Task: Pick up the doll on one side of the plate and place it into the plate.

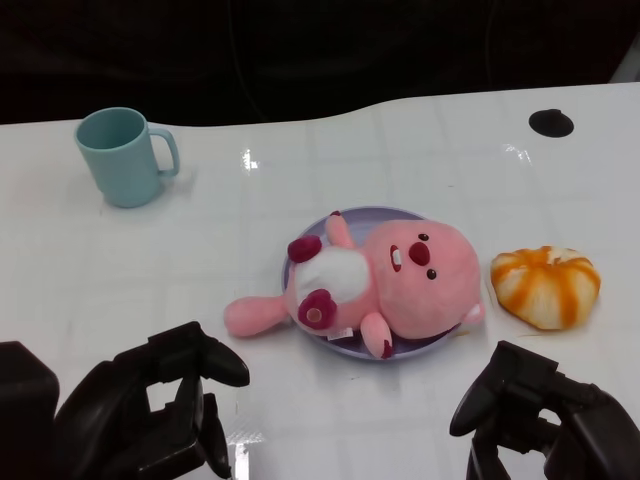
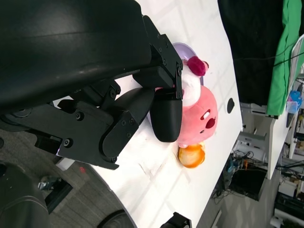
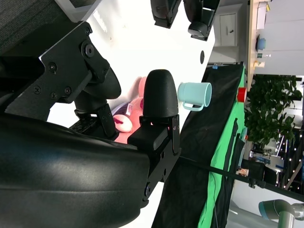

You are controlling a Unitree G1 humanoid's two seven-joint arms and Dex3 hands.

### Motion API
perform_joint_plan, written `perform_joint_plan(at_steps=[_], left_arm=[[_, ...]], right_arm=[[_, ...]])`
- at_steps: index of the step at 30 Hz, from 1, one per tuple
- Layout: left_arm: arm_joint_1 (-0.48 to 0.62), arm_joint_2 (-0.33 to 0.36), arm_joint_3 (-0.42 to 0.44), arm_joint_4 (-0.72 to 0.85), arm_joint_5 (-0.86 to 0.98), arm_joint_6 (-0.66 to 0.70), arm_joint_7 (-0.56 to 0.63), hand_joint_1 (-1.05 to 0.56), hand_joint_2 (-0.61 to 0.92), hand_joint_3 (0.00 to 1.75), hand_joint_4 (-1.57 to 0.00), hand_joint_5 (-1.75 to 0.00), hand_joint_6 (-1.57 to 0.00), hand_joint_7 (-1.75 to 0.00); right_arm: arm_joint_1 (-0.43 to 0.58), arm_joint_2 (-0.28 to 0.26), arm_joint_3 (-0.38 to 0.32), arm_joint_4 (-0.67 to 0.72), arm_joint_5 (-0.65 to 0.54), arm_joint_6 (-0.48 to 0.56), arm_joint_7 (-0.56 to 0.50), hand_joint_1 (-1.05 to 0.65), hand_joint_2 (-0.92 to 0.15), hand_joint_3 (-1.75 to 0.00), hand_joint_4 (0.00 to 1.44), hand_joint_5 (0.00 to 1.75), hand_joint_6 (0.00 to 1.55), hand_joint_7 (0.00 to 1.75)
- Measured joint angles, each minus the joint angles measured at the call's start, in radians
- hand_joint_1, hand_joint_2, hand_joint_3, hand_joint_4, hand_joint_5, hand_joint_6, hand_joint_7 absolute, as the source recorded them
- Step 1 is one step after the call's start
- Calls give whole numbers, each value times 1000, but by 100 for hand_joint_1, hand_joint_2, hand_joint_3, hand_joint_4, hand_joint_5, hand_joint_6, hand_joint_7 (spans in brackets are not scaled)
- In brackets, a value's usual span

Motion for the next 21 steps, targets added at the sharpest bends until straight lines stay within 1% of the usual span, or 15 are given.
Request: perform_joint_plan(at_steps=[11, 21], left_arm=[[-21, 1, -15, 117, 22, -118, -42, -8, 51, 130, -86, -175, -73, -164], [-26, 2, -39, 136, 24, -138, -55, -8, 48, 133, -86, -175, -75, -162]], right_arm=[[0, -3, -24, 3, 4, -4, 8, 12, -40, -142, 73, 175, 61, 155], [0, -5, -38, 20, 4, -14, 17, 16, -43, -142, 73, 175, 61, 156]])
